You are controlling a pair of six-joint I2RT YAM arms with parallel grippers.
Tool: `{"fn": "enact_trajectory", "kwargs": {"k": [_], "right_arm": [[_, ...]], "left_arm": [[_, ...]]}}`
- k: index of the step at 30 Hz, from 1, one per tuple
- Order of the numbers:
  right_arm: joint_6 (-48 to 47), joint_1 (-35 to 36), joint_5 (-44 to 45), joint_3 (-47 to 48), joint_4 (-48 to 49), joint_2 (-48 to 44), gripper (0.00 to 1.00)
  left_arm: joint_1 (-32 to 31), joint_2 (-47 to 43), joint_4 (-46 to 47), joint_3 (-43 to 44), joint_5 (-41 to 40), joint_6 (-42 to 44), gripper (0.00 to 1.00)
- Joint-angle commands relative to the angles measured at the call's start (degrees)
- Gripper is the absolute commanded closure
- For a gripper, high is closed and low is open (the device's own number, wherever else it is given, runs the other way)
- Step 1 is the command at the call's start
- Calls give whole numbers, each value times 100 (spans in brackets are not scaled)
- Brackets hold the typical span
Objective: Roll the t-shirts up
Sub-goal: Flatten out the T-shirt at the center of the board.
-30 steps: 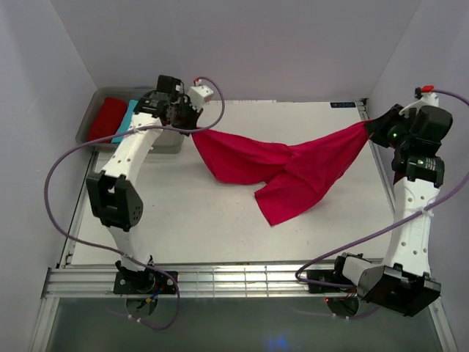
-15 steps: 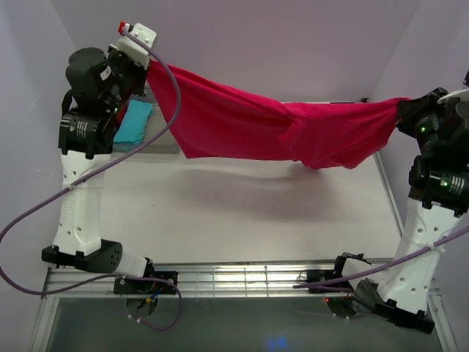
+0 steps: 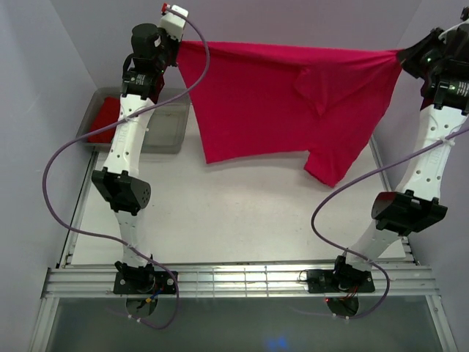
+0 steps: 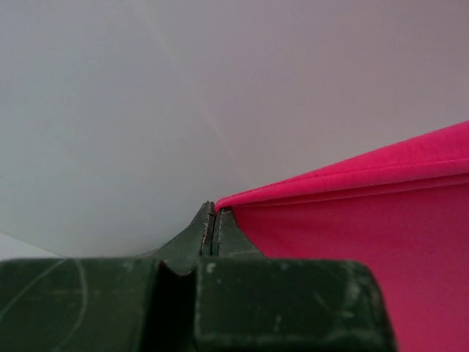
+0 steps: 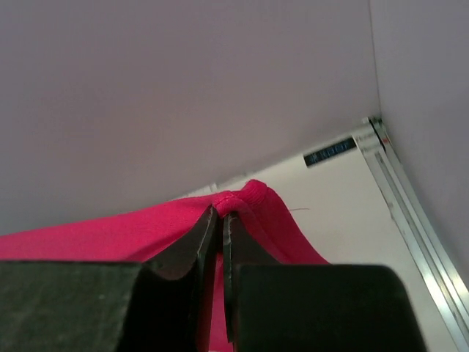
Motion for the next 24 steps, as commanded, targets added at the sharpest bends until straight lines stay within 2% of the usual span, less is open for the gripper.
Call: {"fn": "enact_trajectory", "kwargs": {"k": [1,3,5,9,10,13,14,16,17,21,24], "right_arm": [[349,-60,-264,1277,774,119,92],[420,-60,-282,876,1448,-178,92],[377,-60,-274,198,1646,-468,92],[175,-60,-458,-732,1514,-811,92],[140,-60,-484,-1423,1514,-943,92],[191,-60,-616,-2743,1654,-1593,92],[244,-60,-651,-3818,1925,-2021,92],[349,-60,-608,-4870,2190,-2419,92],[350,-60,-529,-5771,2356,-2769,92],[359,-51,-449,-7523,2647,-3255,92],[166,-51,-240,-8230,2578,-3274,92]], "left_arm": [[89,-309,1381,137,-792,30,100],[202,-160,1479,294,-864,-74,100],[221,-194,1523,173,-820,-84,100],[221,-684,1444,-810,-268,-5,100],[221,-817,1462,-1517,-153,4,100],[221,-1448,1708,-2856,224,13,100],[221,-1582,1734,-3652,313,22,100],[221,-1950,1830,-4447,664,39,100],[212,-2048,1909,-5199,753,57,100],[168,-2461,2094,-6599,946,232,100],[159,-2716,2104,-7540,1209,504,100]]}}
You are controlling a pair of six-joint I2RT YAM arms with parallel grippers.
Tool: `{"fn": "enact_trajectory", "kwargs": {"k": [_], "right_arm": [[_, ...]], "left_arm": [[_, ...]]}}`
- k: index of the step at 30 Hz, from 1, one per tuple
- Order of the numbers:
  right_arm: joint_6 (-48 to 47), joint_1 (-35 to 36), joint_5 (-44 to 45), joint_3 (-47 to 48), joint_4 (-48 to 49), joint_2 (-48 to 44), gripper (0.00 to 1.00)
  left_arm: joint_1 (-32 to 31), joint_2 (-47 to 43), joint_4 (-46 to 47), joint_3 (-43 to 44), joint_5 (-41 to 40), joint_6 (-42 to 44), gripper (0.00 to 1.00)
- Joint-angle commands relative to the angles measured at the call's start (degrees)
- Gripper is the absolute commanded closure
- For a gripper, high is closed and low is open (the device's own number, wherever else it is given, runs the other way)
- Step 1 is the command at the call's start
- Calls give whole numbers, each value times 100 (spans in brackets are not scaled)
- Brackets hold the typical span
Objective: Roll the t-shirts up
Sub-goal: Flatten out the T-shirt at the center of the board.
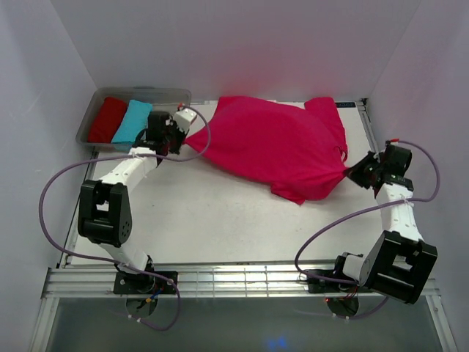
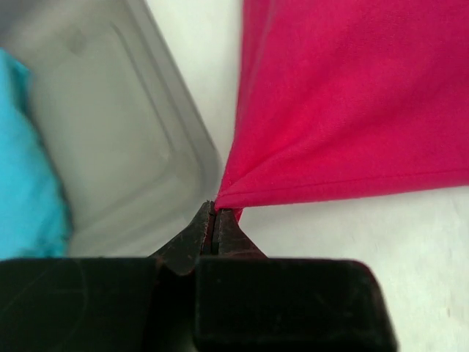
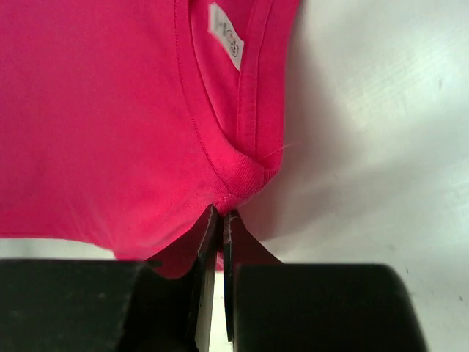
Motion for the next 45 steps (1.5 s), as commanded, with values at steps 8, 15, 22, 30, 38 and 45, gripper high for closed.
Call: {"fn": "enact_trajectory", "kwargs": {"k": [8,15,22,30,38,45], "right_arm": [[-329,-35,655,-661,317,92,92],[-382,-35,621,-328,168,374,92],[-206,393,497,129,519,1214,90],[-1006,835,1163,2810,-1246,3161,22],[-717,1010,1386,-118,-520,384,12],[-233,1423,1051,-1407,113,294,63]], "left_arm": [[-62,-1038,198,-1941,492,807,100],[-62,-1442,-74,-2038,448,816,100],[-62,-1232,-101,-1941,588,605,100],[-62,-801,-198,-1528,737,78,100],[-62,-871,-233,-1555,1019,-98,100],[-62,-836,-365,-1423,1063,-230,100]]}}
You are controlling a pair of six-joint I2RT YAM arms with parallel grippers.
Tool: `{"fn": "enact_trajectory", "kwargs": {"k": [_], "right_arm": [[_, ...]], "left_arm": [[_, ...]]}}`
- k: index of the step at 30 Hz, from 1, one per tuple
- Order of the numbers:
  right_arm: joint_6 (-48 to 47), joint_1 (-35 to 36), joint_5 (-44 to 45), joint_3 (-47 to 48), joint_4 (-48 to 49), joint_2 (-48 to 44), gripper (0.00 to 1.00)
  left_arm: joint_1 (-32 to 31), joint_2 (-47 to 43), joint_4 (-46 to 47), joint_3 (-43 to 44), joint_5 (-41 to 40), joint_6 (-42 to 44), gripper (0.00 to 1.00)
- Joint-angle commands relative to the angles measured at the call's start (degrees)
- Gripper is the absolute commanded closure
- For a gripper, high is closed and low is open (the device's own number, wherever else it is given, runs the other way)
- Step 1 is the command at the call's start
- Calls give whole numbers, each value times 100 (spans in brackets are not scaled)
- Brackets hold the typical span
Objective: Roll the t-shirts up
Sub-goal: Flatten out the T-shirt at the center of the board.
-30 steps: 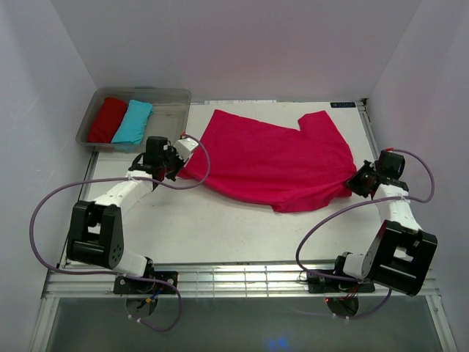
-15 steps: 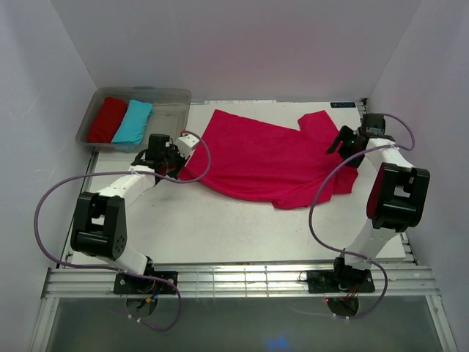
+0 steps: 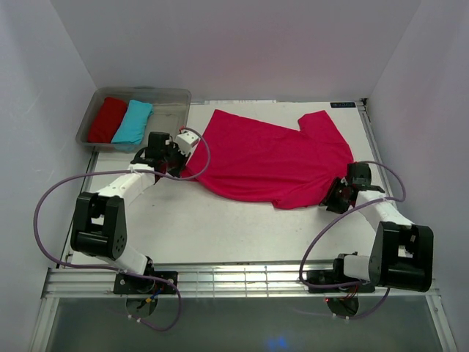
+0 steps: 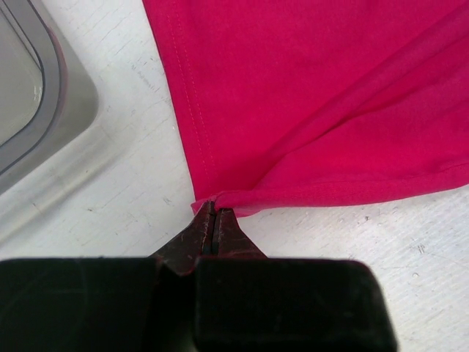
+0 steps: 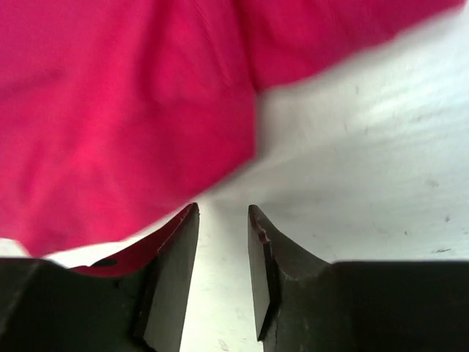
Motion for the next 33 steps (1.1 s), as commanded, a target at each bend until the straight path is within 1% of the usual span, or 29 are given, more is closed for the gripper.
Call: {"fn": "enact_trajectory", "kwargs": {"k": [1,3,5,9,10,13,14,15,16,17,19,20,21,23,24,26,29,32,33], "right_arm": [[252,62,-94,-280,510,119,60],[253,62,-172,-411,834,207,52],[244,62,-252,-465,1020,304,47],[235,62,-226,-430,1205,699,46],[235,62,-261,-430,1318,813,47],[296,114,-296,-342,1451,858,56],[296,141,-253,-281,1547,850,61],[288,202,-200,-211,1574,850,76],[279,229,-182,-1,1583,867,88],[296,281,-130,131,1505,876,92],[296,457,-16,395,1312,920,92],[305,510,81,675,1145,937,92],[323,658,256,799,830,920,92],[332,843,432,993,574,850,92],[349,1010,729,1116,381,736,92],[446,1169,907,1187,309,639,92],[560,1284,891,1214,440,621,92],[578,1284,899,1485,502,1007,92],[578,1292,803,1591,528,1278,92]], "left_arm": [[-7,-130,-89,252,213,-188,100],[-7,-174,-168,295,336,-259,100],[-7,-200,-212,322,415,-303,100],[-7,-192,-248,410,398,-312,100],[-7,-192,-256,453,380,-303,100],[-7,-183,-283,489,362,-277,100],[-16,-174,-283,489,362,-277,100],[-7,-165,-292,498,362,-268,100],[-7,-148,-309,515,371,-259,100],[-7,-139,-300,533,371,-250,100],[-7,-121,-300,542,336,-250,100],[-7,-104,-309,559,345,-250,100],[-7,-104,-318,568,345,-250,100],[-7,-78,-309,603,336,-259,100],[-7,-69,-300,612,336,-259,100],[-7,-51,-300,638,327,-259,100],[-7,-7,-283,673,353,-277,100],[-7,-7,-283,691,354,-303,100],[-7,-16,-283,682,336,-303,100]]}}
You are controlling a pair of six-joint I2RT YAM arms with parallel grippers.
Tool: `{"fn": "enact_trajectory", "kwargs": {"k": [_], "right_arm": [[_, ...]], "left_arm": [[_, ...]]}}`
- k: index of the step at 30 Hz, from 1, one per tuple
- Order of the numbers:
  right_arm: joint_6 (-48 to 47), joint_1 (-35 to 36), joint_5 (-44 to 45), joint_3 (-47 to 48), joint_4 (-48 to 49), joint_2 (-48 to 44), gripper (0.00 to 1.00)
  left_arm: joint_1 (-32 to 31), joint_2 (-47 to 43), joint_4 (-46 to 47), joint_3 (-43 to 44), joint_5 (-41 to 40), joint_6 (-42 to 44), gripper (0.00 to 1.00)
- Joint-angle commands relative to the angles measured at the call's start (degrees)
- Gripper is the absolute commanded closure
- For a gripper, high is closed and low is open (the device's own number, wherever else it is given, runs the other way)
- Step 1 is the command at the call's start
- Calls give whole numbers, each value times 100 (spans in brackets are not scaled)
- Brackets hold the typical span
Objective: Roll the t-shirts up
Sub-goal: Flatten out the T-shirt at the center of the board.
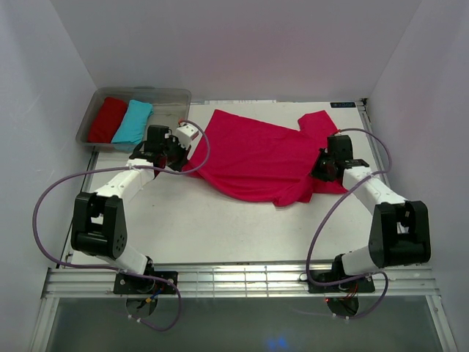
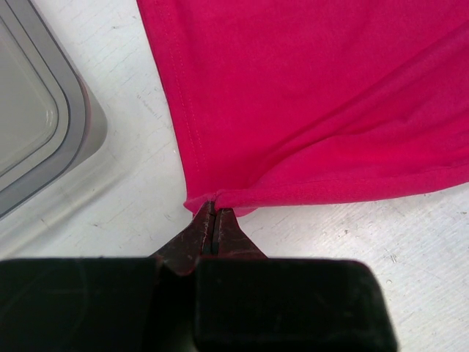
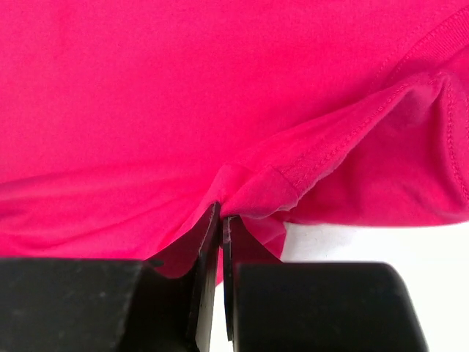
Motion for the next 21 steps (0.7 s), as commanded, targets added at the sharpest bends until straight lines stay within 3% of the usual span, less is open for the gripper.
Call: {"fn": "enact_trajectory", "kwargs": {"k": [1,4,5,6,7,11,12,17,20,21], "right_arm": [[117,7,55,598,-16,528,92],[82,78,-95,1230,-50,1160,86],[38,95,-86,1407,-190,1327,75],[-93,95,-330,1566,-278,1564,55],[-199,95,-410,1707,-358,1645,50],[-604,104,-175,2025,-973,1523,36],[-648,95,279,1929,-1078,1226,32],[-579,69,556,1050,-1114,170,30],[-403,69,346,304,-974,-296,37],[-367,69,145,93,-861,-419,44]], "left_arm": [[-9,-68,34,182,89,-32,100],[-9,-86,34,173,63,-23,100],[-9,-86,34,156,63,-23,100],[-9,-77,34,155,54,-23,100],[-9,-86,34,155,54,-14,100],[-9,-103,34,112,98,-23,100],[-9,-104,34,103,106,-23,100],[-9,-77,43,85,194,-84,100],[-18,-77,69,50,212,-111,100],[-9,-86,61,59,212,-102,100]]}}
